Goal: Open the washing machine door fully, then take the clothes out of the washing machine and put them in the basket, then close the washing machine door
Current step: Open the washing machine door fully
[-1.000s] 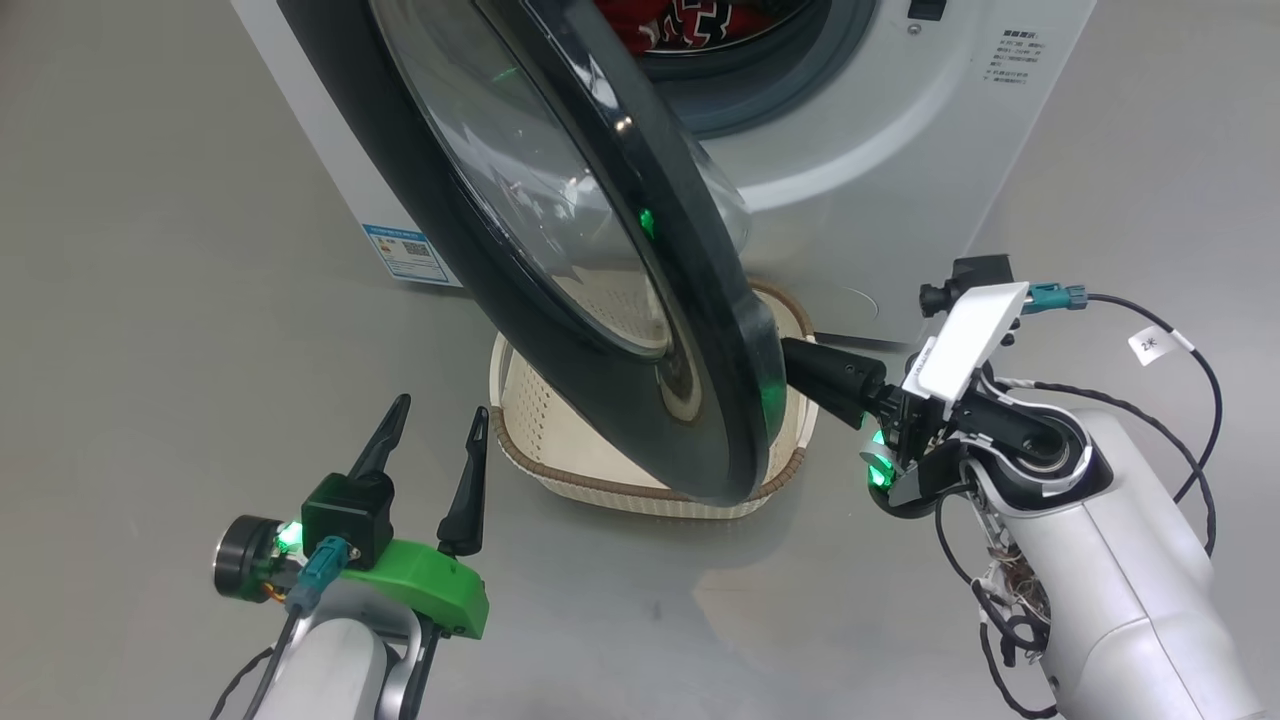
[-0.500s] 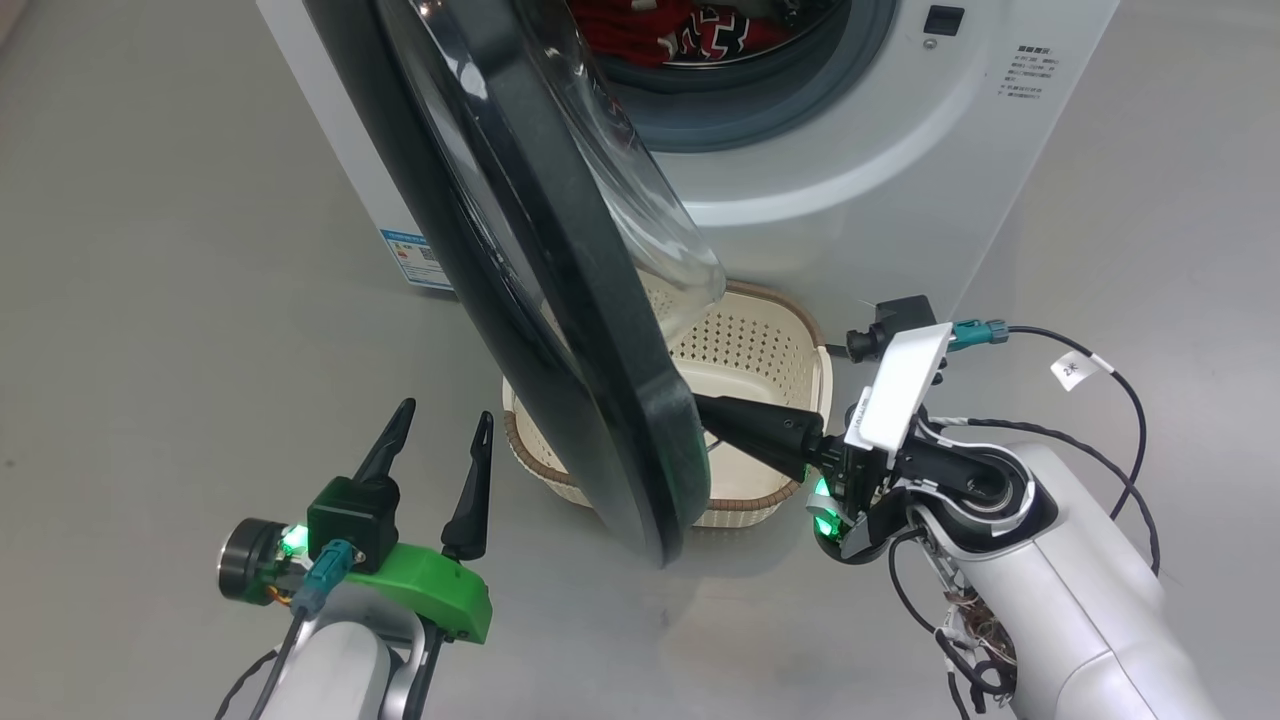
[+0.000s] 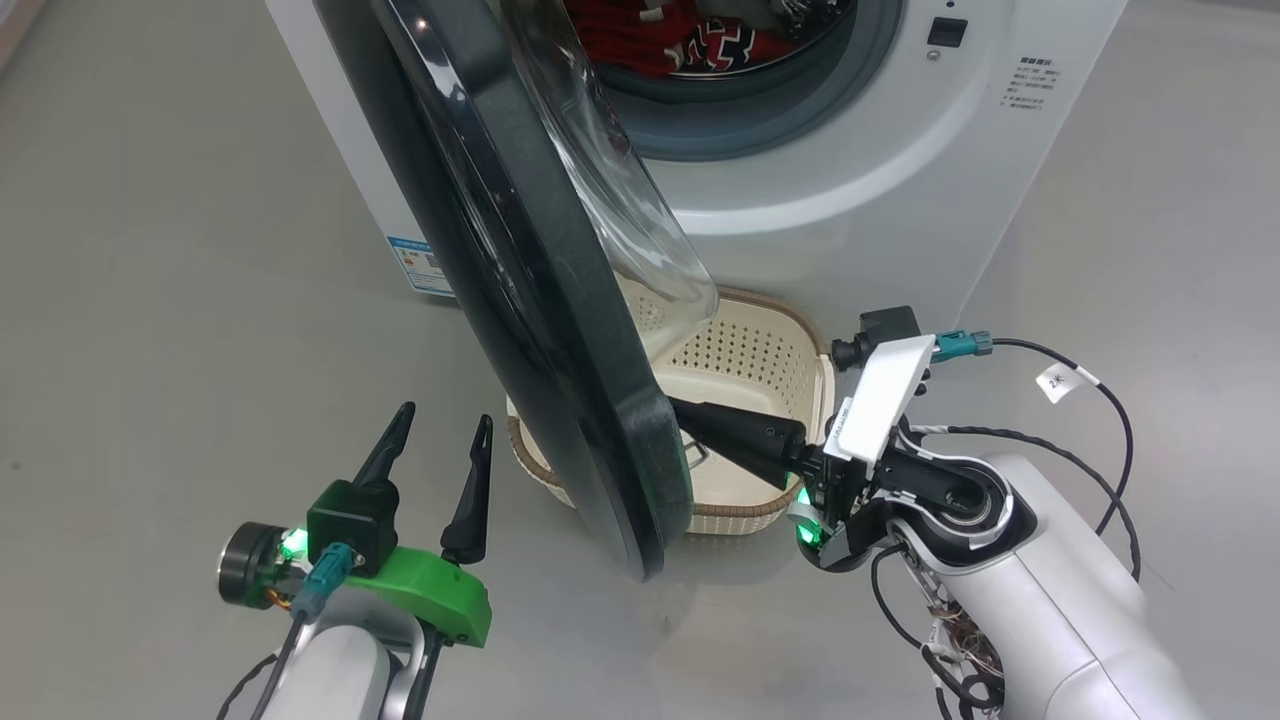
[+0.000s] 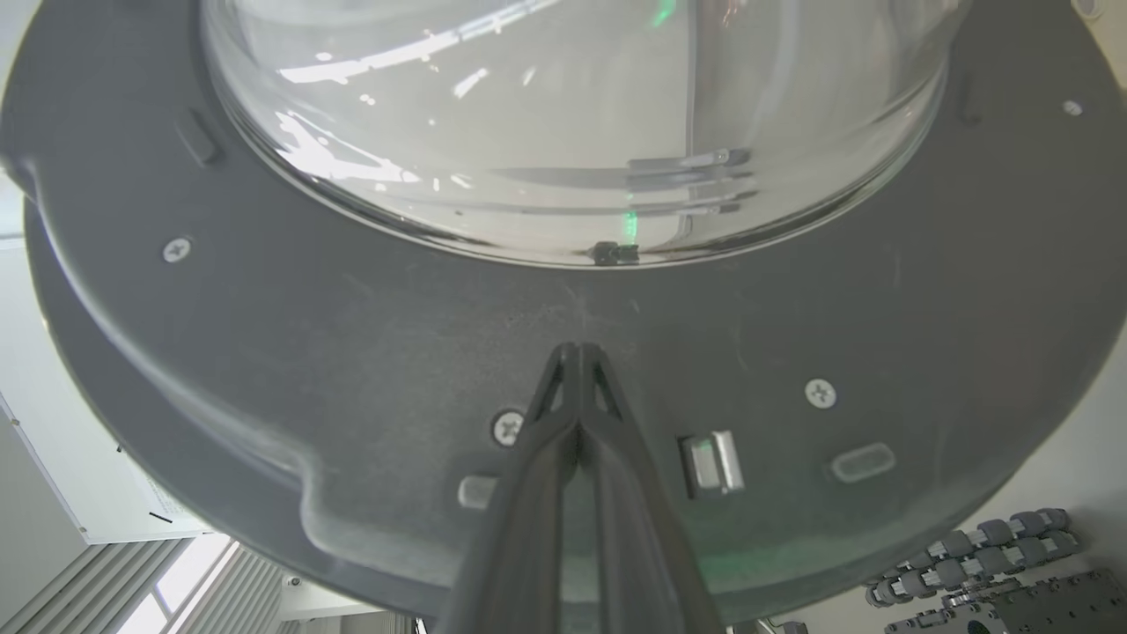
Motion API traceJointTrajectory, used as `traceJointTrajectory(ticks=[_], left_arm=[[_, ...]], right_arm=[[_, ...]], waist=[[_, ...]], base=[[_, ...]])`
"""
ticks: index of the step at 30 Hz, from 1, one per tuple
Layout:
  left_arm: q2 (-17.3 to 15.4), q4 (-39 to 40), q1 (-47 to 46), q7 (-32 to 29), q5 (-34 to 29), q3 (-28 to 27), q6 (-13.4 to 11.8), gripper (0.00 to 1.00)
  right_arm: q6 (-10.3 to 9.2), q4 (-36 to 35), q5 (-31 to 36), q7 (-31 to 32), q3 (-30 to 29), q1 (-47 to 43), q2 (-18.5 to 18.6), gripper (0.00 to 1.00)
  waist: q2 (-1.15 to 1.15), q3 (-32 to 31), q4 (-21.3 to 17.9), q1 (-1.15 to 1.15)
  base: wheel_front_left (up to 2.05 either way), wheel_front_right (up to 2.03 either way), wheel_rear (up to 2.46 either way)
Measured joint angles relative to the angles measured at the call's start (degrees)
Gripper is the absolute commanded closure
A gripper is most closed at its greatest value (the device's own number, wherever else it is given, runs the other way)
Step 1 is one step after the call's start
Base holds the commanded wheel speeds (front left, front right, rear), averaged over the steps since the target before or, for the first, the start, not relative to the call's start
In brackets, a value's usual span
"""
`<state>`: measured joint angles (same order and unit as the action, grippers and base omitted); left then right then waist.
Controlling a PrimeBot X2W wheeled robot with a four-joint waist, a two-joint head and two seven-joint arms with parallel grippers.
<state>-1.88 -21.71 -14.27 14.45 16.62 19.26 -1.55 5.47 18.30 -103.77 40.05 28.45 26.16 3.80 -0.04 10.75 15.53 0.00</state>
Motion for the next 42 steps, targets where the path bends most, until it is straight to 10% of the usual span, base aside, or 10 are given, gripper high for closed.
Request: traceJointTrajectory(ticks=[19,22,42], left_arm=[[-0.04,-0.49,2.31,0.0,-0.57,-1.93,-0.24,0.0],[-0.27,-0.51,2.8,0.0,-0.59,-2.26,-0.24,0.0],[-1.27,-0.81,4.75,0.0,-1.8,-3.46,-0.15,0.0]], right_arm=[[1.01,-1.32,-0.54,-13.73,-14.29,-6.65,2.21,0.96],[1.02,-1.88,-0.37,-16.73,-16.73,-8.34,2.77,0.0],[1.47,-2.96,26.27,-40.06,-21.05,-18.01,12.71,0.0]], waist=[[0.0,-2.31,-3.86,0.0],[0.0,-2.73,-4.83,0.0],[0.0,-5.2,-10.46,0.0]], base=[[0.0,0.0,0.0],[0.0,0.0,0.0],[0.0,0.0,0.0]])
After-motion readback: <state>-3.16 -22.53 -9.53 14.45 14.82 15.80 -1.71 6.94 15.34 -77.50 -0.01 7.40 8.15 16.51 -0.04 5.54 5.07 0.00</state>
